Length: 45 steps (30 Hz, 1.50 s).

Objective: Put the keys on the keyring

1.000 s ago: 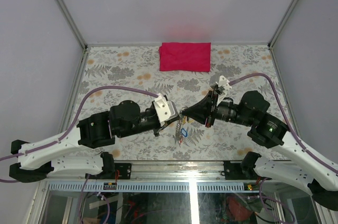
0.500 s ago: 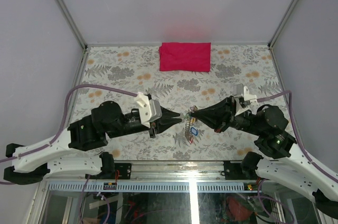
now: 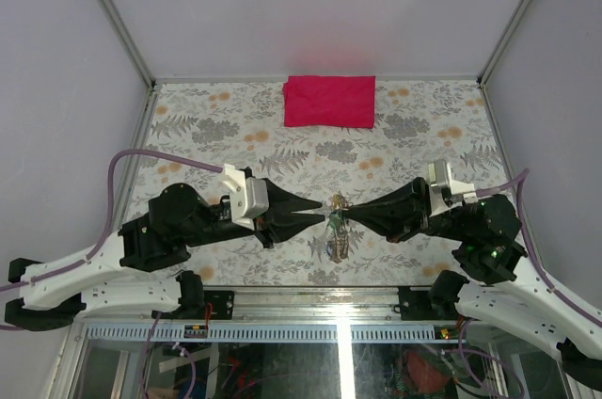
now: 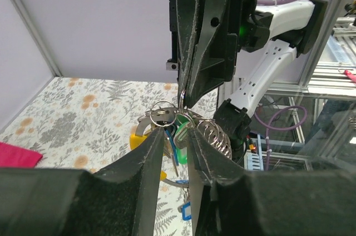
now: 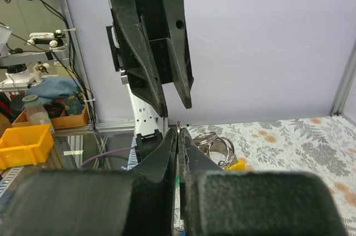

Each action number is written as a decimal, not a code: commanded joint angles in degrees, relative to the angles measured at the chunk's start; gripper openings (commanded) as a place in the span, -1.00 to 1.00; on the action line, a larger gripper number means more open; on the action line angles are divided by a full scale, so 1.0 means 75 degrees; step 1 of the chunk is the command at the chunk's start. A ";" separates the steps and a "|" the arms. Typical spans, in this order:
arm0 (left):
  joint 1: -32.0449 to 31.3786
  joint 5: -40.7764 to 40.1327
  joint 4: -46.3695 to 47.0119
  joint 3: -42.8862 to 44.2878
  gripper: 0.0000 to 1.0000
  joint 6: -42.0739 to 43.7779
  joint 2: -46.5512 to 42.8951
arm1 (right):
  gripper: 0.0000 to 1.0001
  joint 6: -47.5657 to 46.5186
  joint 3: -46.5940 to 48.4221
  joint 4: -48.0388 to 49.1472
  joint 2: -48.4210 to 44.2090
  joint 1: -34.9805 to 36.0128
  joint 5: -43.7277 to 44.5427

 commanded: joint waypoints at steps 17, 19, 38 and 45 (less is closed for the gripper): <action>-0.0035 0.0965 0.2229 -0.0501 -0.44 -0.0941 0.0429 | -1.00 -0.0068 0.0231 0.0998 0.0062 -0.0007 -0.0465; -0.0038 0.0919 0.2228 -0.0499 -0.44 -0.0923 0.0461 | -1.00 -0.0080 0.0234 0.0995 0.0066 -0.0006 -0.0507; -0.0029 0.0106 0.2092 -0.0573 -0.39 -0.0902 0.0442 | -1.00 -0.0098 0.0176 0.1041 -0.0030 -0.0012 -0.0646; -0.0036 0.0233 0.2006 -0.0536 -0.69 -0.0898 0.0505 | -1.00 -0.0092 0.0175 0.1027 -0.0037 -0.0011 -0.0659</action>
